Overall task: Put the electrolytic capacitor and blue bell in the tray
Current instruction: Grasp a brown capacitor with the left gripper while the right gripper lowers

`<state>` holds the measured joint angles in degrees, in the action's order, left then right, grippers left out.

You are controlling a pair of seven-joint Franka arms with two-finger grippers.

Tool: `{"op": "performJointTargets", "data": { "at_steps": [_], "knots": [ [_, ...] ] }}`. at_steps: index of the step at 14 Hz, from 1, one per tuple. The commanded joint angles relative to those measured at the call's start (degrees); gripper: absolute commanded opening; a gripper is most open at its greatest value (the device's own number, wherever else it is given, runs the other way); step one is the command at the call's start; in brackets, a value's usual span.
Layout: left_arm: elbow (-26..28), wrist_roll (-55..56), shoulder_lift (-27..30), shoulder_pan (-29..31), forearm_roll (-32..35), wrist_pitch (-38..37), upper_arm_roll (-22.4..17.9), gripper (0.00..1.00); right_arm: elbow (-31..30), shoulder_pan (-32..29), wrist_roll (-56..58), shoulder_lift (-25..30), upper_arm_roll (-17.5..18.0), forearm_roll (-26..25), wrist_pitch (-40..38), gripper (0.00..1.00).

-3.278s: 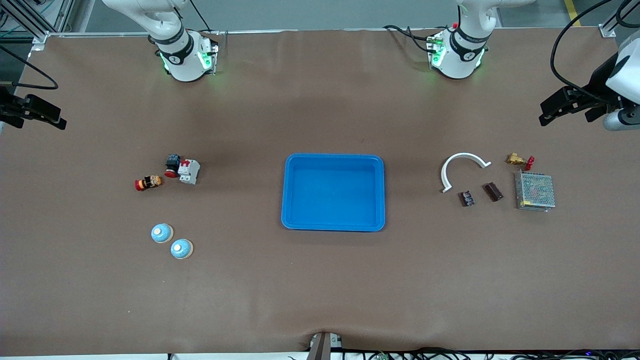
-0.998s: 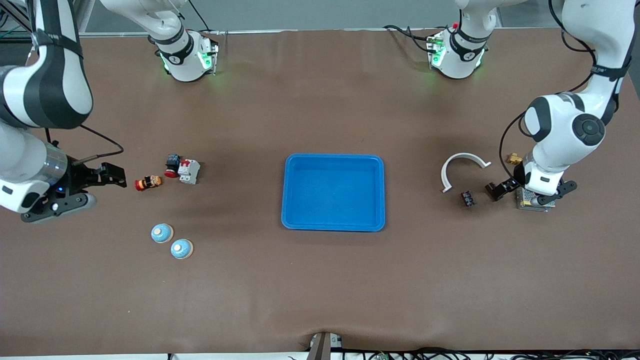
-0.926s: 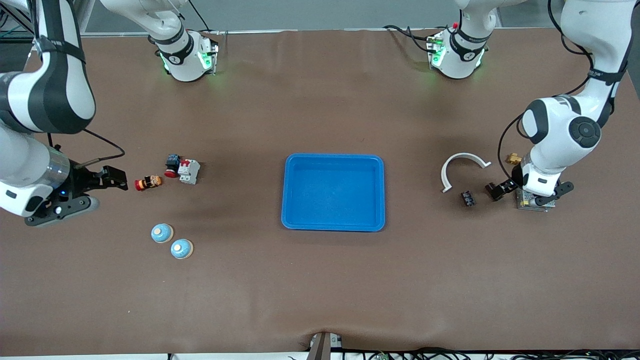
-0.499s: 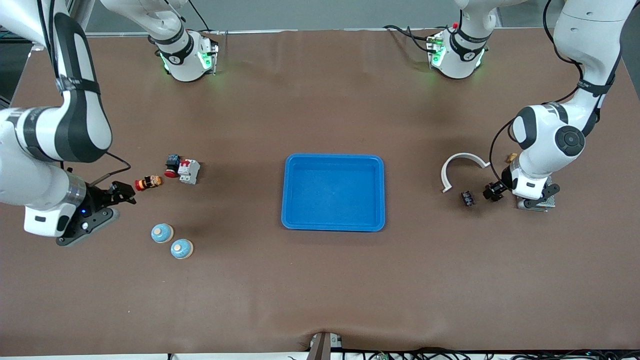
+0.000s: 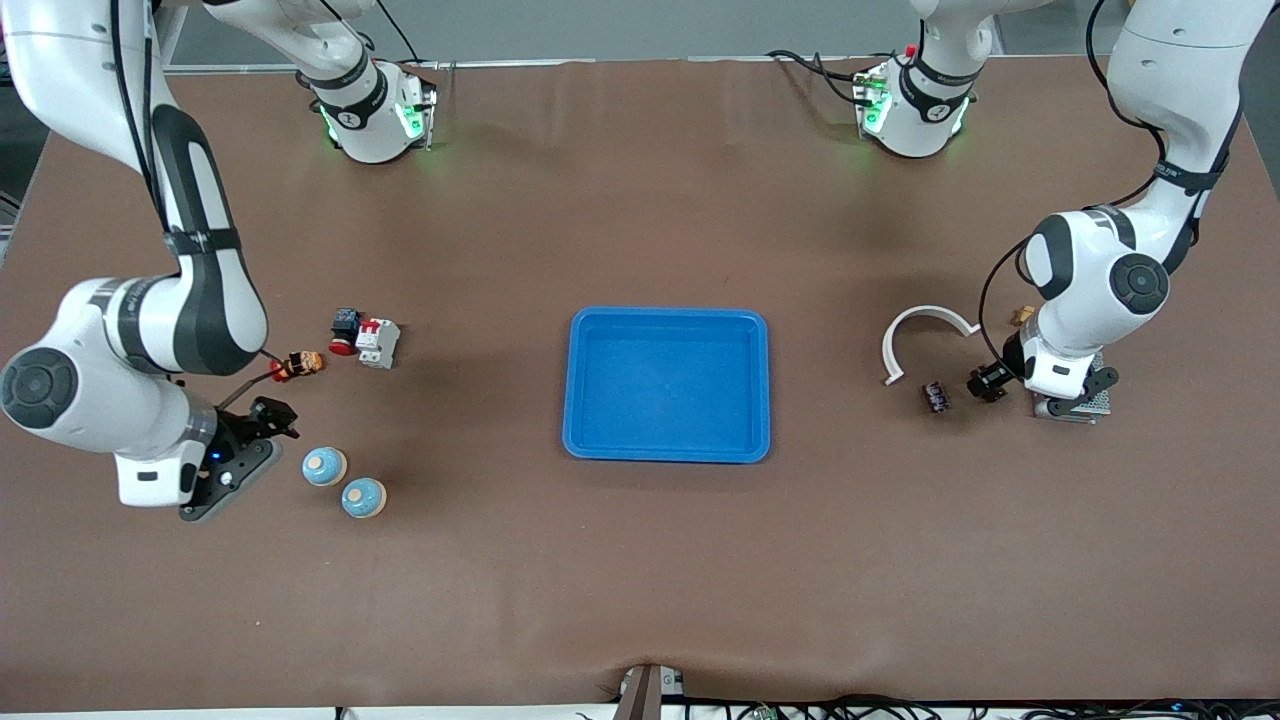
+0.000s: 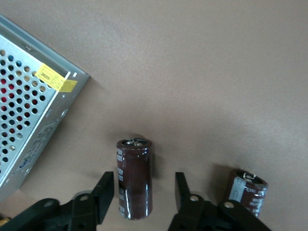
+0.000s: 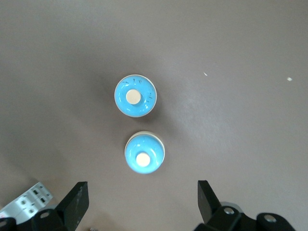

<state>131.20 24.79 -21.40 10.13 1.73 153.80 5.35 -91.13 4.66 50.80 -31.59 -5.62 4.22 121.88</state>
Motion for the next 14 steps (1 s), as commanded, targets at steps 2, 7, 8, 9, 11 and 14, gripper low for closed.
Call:
{"op": "performJointTargets", "data": {
  "at_steps": [2, 7, 8, 9, 11, 14],
  "knots": [
    [-0.1, 1.6, -0.8, 0.2, 1.3, -0.2, 0.1, 0.17, 1.5, -1.5, 6.2, -3.9, 0.3, 1.5, 2.3, 1.00],
    [-1.3, 2.3, 0.5, -0.1, 1.3, -3.2, 0.4, 0.00, 1.4, -1.5, 9.9, -6.6, 0.3, 1.5, 4.9, 1.00],
    [-2.3, 2.4, 1.3, -0.4, 1.3, -5.2, 0.6, 0.00, 1.2, -1.4, 10.1, -6.6, 0.3, 1.5, 4.9, 1.00],
    [-3.9, 2.8, 2.1, -0.6, 1.3, -8.8, 1.0, 0.00, 1.0, -1.5, 10.4, -6.6, 0.3, 1.5, 4.9, 1.00],
    [-8.3, 5.9, 4.2, -0.8, 1.3, -18.0, 3.3, 0.00, 0.7, -1.4, 11.2, -6.6, 0.3, 1.5, 4.9, 1.00],
    [-13.4, 11.0, 6.2, -0.8, 1.3, -27.0, 8.4, 0.00, -1.9, -1.3, 11.3, -6.6, 0.3, 1.5, 7.3, 1.00]
  ]
}}
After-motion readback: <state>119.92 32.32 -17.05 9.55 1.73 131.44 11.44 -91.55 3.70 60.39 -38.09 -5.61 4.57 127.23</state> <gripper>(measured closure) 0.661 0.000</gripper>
